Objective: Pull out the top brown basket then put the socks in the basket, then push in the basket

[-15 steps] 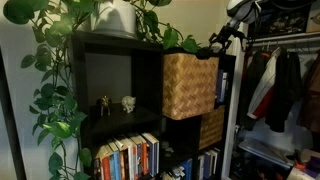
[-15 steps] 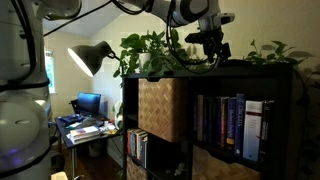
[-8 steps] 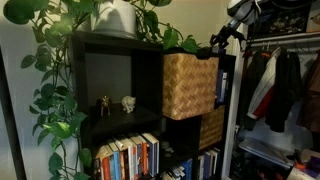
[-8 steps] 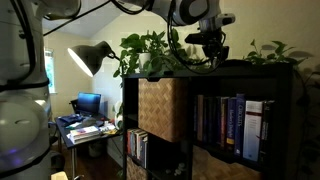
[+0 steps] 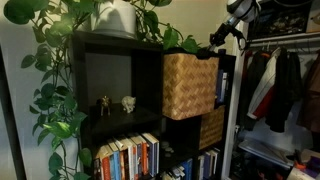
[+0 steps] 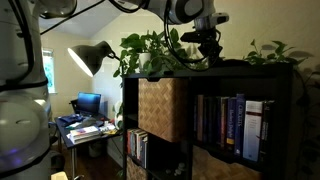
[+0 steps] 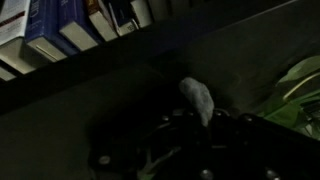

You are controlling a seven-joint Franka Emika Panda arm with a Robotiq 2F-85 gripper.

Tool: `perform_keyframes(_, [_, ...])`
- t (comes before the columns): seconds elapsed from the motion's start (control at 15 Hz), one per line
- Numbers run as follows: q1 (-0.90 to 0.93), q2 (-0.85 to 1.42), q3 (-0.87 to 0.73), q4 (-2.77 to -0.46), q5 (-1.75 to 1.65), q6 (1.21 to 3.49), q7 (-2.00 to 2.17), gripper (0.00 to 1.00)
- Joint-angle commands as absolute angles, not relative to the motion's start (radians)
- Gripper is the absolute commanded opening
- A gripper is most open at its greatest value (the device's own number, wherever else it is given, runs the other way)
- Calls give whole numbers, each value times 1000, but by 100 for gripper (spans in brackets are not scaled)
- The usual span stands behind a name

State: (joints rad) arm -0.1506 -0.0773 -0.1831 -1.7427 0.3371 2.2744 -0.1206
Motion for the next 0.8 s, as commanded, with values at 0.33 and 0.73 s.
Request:
perform_keyframes(0.33, [-84, -182, -141, -1776, 367, 2215, -271, 8])
perform_keyframes(0.73, [-31, -189, -129, -1773, 421, 2098, -393, 9])
